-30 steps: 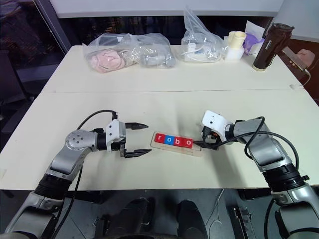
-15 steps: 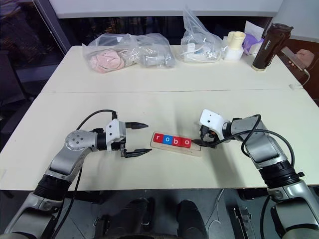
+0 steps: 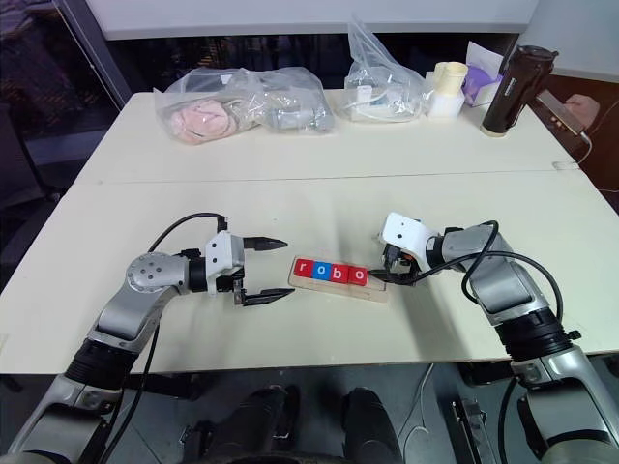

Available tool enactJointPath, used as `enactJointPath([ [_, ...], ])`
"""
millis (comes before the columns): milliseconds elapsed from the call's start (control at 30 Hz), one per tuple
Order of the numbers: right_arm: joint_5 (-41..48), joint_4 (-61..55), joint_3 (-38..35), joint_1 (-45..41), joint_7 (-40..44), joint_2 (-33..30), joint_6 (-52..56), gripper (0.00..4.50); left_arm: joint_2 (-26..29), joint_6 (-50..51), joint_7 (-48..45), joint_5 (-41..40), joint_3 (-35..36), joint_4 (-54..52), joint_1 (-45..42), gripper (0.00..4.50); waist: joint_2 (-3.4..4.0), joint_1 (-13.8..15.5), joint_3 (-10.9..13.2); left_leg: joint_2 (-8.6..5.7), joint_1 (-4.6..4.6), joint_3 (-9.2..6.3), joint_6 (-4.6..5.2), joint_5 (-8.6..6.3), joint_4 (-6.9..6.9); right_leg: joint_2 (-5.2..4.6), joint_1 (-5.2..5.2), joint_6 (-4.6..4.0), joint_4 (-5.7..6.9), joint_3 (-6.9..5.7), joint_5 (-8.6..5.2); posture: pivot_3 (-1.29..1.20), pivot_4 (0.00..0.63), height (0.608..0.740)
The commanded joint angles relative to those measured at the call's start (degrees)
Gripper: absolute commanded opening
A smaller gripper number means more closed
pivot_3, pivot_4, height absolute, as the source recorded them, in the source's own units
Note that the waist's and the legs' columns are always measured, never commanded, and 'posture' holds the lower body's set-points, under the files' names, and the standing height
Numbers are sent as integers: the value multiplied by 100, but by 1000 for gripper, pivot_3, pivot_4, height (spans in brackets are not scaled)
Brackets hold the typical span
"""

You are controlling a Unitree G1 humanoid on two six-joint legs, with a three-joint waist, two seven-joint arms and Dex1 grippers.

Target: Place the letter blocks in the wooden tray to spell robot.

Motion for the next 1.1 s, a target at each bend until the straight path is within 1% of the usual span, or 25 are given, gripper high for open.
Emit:
enactJointPath([
  [33, -88, -202, -64, 188, 102, -284, 103, 4429, 27, -15, 8, -69, 59, -187, -19, 4500, 0, 29, 0, 0, -1, 0, -1, -1, 0, 0, 0, 0, 0, 0, 0, 0, 150, 738],
  [233, 200, -760, -343, 486, 267, -615, 416, 4429, -10, -36, -5, -58, 24, -137, -71, 4500, 0, 141, 0, 0, -6, 0, -5, -3, 0, -2, -3, -3, -2, -1, -2, 0, 150, 738],
  [367, 656, -1171, -870, 511, 96, -547, 1021, 4429, -25, -49, -16, -59, 17, -126, -75, 4500, 1, 121, 1, 0, -21, 0, -4, -3, 0, -3, -15, -3, -4, 0, -2, 0, 150, 738],
  [433, 846, -1237, -1171, 393, -204, -387, 1374, 4429, -22, -65, -30, -60, 19, -121, -61, 4500, 1, 104, 1, 0, -28, 1, 1, 1, 0, -2, -25, -2, -2, 1, -1, 0, 150, 738],
  [567, 947, -1085, -1631, 59, -1117, 102, 2095, 4429, -46, -91, -39, -49, 6, -82, -75, 4500, 1, 117, 1, 2, -29, 0, 1, 1, -3, 0, -29, -1, -1, 1, 0, 0, 150, 738],
  [700, 889, -982, -1817, -185, -2045, 608, 2897, 4429, -64, -111, -55, -38, -8, -52, -106, 4500, 1, 134, 0, 2, -34, 0, 1, 1, -3, -1, -30, -1, -2, 0, 0, 0, 150, 738],
  [833, 583, -736, -1857, -370, -3076, 1022, 3470, 4429, -64, -108, -67, -46, 2, -33, -131, 4500, 1, 128, 0, 0, -40, 1, 4, 3, -4, -2, -39, -1, -2, 1, 1, 0, 150, 738],
  [900, 465, -657, -1960, -430, -3649, 1327, 3762, 4429, -54, -115, -74, -43, 4, -35, -126, 4500, 2, 123, 0, 0, -40, 1, 4, 3, -6, -2, -41, -1, -1, 1, 1, 0, 150, 738],
  [1000, 397, -621, -2032, -429, -4062, 1551, 3877, 4429, -41, -109, -80, -50, 15, -46, -118, 4500, 3, 118, 0, 0, -40, 2, 3, 5, -10, -1, -44, 0, 1, 3, 2, 0, 150, 738],
  [1100, 462, -496, -2103, -469, -4280, 1737, 3989, 4429, -32, -100, -89, -54, 22, -43, -122, 4500, 3, 109, -1, 0, -40, 3, 3, 6, -13, 1, -46, 1, 2, 3, 3, 0, 150, 738],
])
